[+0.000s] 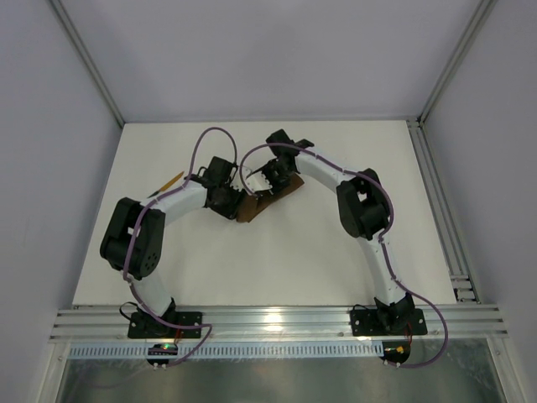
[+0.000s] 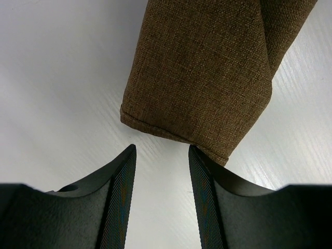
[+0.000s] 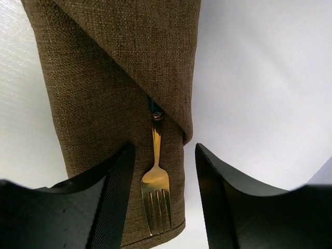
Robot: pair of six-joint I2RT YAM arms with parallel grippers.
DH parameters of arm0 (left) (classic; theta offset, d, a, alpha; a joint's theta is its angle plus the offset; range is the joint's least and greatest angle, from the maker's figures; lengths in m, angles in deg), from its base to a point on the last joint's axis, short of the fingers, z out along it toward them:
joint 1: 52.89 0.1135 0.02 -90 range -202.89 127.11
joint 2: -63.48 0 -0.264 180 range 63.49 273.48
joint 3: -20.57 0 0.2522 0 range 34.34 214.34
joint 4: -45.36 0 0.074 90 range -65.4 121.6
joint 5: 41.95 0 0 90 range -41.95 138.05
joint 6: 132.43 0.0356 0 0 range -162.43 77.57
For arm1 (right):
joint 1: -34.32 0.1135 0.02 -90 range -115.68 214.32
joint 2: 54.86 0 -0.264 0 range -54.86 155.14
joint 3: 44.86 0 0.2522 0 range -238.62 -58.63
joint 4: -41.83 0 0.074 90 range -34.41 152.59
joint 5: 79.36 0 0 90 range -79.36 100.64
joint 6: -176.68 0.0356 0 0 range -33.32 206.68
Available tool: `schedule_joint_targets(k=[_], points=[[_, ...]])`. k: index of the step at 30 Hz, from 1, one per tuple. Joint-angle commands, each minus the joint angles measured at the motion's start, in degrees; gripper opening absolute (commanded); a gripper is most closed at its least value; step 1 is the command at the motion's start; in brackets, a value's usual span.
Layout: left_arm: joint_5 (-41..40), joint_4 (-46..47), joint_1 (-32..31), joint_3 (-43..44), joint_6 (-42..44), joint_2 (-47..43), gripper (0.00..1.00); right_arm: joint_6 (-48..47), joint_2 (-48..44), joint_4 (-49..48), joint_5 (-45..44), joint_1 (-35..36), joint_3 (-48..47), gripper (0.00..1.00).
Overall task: Fold the napkin into a case and place the utensils inside
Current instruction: Stuff the fork into the folded napkin.
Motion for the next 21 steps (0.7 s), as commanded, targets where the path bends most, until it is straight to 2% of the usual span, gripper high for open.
schedule_joint_targets(k=[1,11,16,18,21], points=[[0.0,1.6,-0.3,-0.3,0.5,-2.4,0.47,1.1,-2.4,-2.6,1.1,1.6,0.5,0.56],[-3.2,-1.1,-0.1,1.9,1.6,-5.9,0.48,2.1,-11.8,-9.6,-1.9,1.5,7.7,0.60],[-4.1,-4.2,1.1,5.8,1.5,-8.1,0.55,2.2,-16.6,-13.3,-3.7,0.9,11.2,0.60],[-4.3,-5.0,2.6,6.9,2.0,-9.6,0.56,2.7,-18.0,-12.5,-4.1,0.9,11.2,0.61],[-3.3,-7.0,8.5,9.0,3.3,-12.5,0.62,4.3,-20.7,-12.8,-2.9,0.5,12.8,0.61]])
